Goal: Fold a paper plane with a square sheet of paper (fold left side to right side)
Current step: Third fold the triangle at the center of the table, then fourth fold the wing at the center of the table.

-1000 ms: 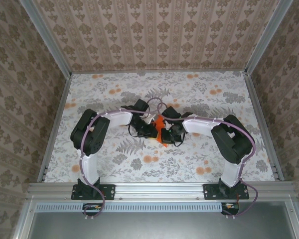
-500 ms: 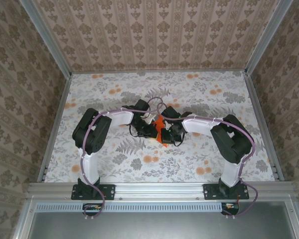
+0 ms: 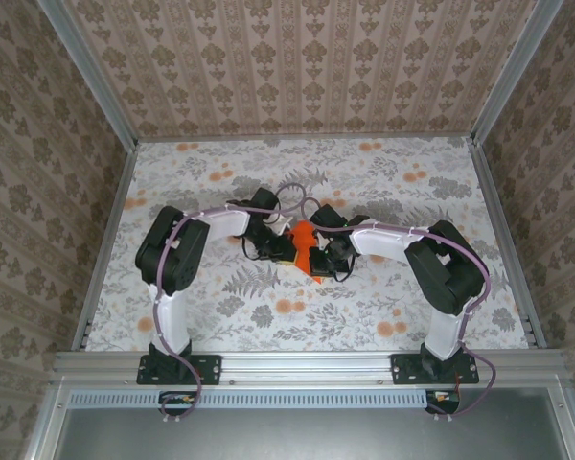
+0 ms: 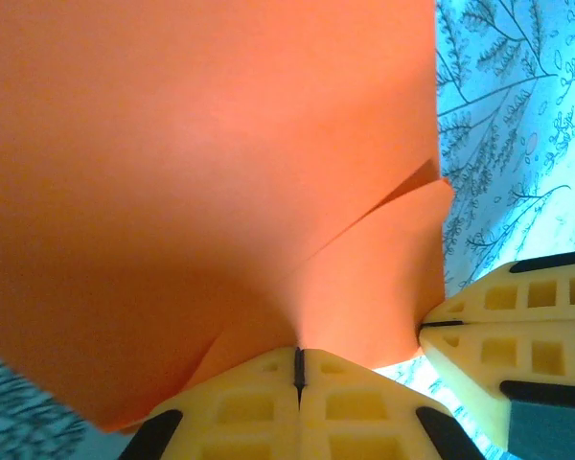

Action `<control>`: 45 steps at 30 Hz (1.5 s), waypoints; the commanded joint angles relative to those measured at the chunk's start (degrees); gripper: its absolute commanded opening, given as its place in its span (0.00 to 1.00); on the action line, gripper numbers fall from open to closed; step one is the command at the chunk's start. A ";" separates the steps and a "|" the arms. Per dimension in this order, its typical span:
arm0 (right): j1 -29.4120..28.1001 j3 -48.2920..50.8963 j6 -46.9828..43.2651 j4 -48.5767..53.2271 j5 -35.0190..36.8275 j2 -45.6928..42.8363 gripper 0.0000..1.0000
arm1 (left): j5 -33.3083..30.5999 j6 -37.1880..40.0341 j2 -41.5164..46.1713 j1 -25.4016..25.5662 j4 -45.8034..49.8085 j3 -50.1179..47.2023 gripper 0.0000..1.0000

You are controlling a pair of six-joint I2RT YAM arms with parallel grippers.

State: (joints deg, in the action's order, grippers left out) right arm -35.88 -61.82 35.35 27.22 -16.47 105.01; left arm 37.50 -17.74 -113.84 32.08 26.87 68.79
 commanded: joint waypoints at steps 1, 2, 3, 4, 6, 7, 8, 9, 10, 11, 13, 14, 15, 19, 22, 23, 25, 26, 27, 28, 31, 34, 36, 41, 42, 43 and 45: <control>0.11 1.70 -0.90 7.14 4.26 2.14 0.00 | -7.91 2.91 -0.75 -3.95 2.80 0.22 0.04; 0.11 1.78 -0.90 7.15 4.26 2.12 0.00 | -8.03 3.26 -0.91 -4.48 3.06 0.49 0.04; 0.06 1.79 -0.90 7.07 4.24 1.98 0.00 | -8.22 3.47 -1.00 -4.83 3.32 0.68 0.04; 0.10 1.88 -0.83 7.06 4.23 1.97 0.00 | -8.39 3.76 -0.98 -5.21 3.57 0.77 0.04; 0.11 1.94 -0.84 7.06 4.25 1.91 0.00 | -8.66 4.15 -0.90 -5.59 3.91 0.81 0.04; 0.06 1.97 -0.86 6.99 4.25 1.88 0.00 | -8.73 4.34 -0.79 -5.58 3.89 0.86 0.05; 0.10 1.92 -0.91 6.95 4.21 1.85 0.00 | -8.82 4.50 -0.72 -6.38 4.02 0.74 0.05; 0.06 1.97 -0.90 6.92 4.17 1.85 0.00 | -8.89 4.63 -0.67 -7.39 4.13 0.73 0.05; 0.10 1.92 -0.90 6.88 4.16 1.75 0.00 | -8.97 4.85 -0.53 -7.58 4.24 0.76 0.05; 0.11 1.97 -0.90 6.75 4.18 1.61 0.00 | -9.01 5.01 -0.30 -7.93 4.40 0.71 0.06; 0.11 1.95 -0.82 6.25 3.89 1.51 0.00 | -9.02 5.25 0.25 -8.38 4.65 0.77 0.08; 0.11 2.06 -0.86 5.72 3.61 1.27 0.00 | -8.87 5.23 0.84 -8.56 4.60 0.73 0.09; 0.11 2.19 -0.90 4.98 3.31 1.06 0.00 | -8.72 5.19 1.35 -8.74 4.52 0.75 0.11; 0.08 2.43 -1.20 0.49 1.67 -1.05 0.00 | -7.14 4.00 5.12 -9.40 3.49 -0.05 0.18; 0.19 1.94 -2.44 -1.68 2.06 -3.65 0.02 | -5.65 1.79 8.88 -9.87 1.57 -1.71 0.26; 0.28 1.63 -3.36 -1.69 2.95 -4.60 0.04 | -5.36 1.00 10.13 -10.00 0.72 -2.60 0.29; 0.37 0.99 -5.62 -0.97 5.30 -6.52 0.08 | -4.82 -1.14 12.68 -10.24 -1.11 -4.46 0.34; 0.52 0.62 -6.82 -0.53 6.66 -7.47 0.12 | -4.42 -2.22 13.81 -10.20 -2.13 -5.47 0.36; 0.78 0.50 -8.16 -0.31 7.45 -8.27 0.15 | -4.25 -3.04 14.75 -10.25 -3.04 -6.42 0.38; 1.18 0.47 -9.60 -0.29 8.28 -8.98 0.18 | -4.06 -4.36 15.71 -10.26 -3.94 -7.68 0.41; 2.86 0.21 -13.08 -0.59 9.36 -9.67 0.26 | -3.30 -8.13 17.52 -10.26 -8.02 -11.08 0.45; 3.86 0.62 -15.92 -3.61 9.37 -9.14 0.35 | -2.25 -12.06 18.21 -10.11 -12.19 -14.30 0.48; 4.06 0.89 -17.08 -6.24 8.05 -8.05 0.39 | -1.07 -14.53 17.93 -10.04 -15.09 -16.01 0.49; 4.06 0.76 -17.18 -11.36 5.67 -4.72 0.42 | 3.16 -19.48 15.54 -9.32 -21.92 -18.78 0.51; 4.06 0.74 -17.07 -12.03 5.47 -4.11 0.42 | 3.46 -19.85 15.00 -9.03 -22.60 -18.92 0.51; 4.02 0.80 -16.78 -12.87 5.41 -3.54 0.42 | 3.51 -20.04 14.35 -8.65 -23.06 -18.96 0.51; 4.08 0.59 -16.32 -13.85 4.93 -2.52 0.42 | 3.34 -20.13 13.34 -8.03 -23.20 -18.63 0.51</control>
State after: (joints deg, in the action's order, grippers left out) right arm -31.77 -60.90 19.64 16.47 -10.04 100.99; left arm 38.57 -35.27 -99.02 23.09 7.18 50.57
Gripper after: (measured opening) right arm 0.417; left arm 0.512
